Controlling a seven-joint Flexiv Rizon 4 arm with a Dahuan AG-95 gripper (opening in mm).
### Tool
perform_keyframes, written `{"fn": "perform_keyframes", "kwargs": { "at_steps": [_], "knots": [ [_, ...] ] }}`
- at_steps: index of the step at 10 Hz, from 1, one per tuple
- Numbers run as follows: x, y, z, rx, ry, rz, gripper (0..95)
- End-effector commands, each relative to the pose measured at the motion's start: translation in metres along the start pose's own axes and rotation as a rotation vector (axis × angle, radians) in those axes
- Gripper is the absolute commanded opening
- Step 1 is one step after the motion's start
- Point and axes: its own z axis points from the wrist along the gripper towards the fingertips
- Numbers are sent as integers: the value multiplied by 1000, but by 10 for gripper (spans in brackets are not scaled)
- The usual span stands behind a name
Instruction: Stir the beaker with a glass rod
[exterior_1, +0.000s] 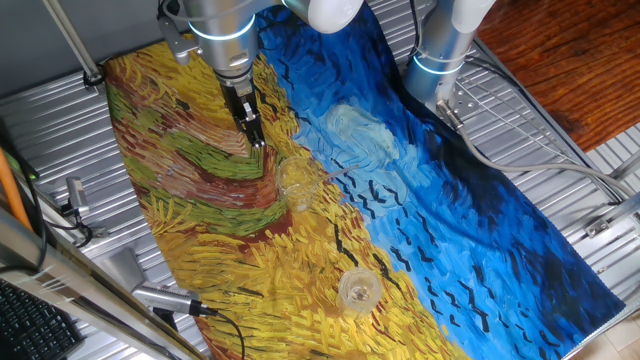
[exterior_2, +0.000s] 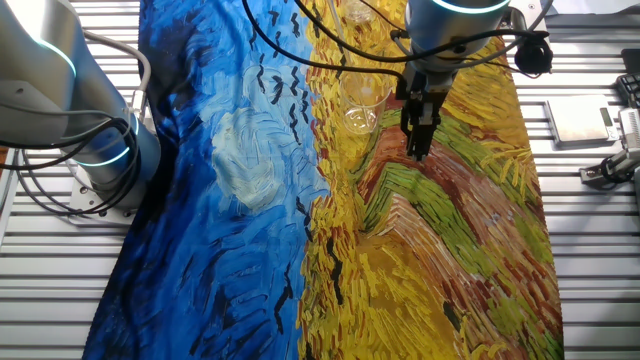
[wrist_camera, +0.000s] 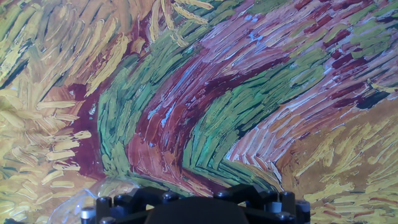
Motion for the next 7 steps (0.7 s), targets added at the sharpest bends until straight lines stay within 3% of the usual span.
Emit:
{"fn": "perform_keyframes", "kwargs": {
  "at_steps": [1, 3, 5, 7],
  "knots": [
    [0, 0, 0, -66, -6, -132, 380],
    [0, 0, 0, -31, 6, -178, 380],
    [0, 0, 0, -25, 7, -188, 380],
    [0, 0, -1, -18, 14, -343, 380]
  ]
}}
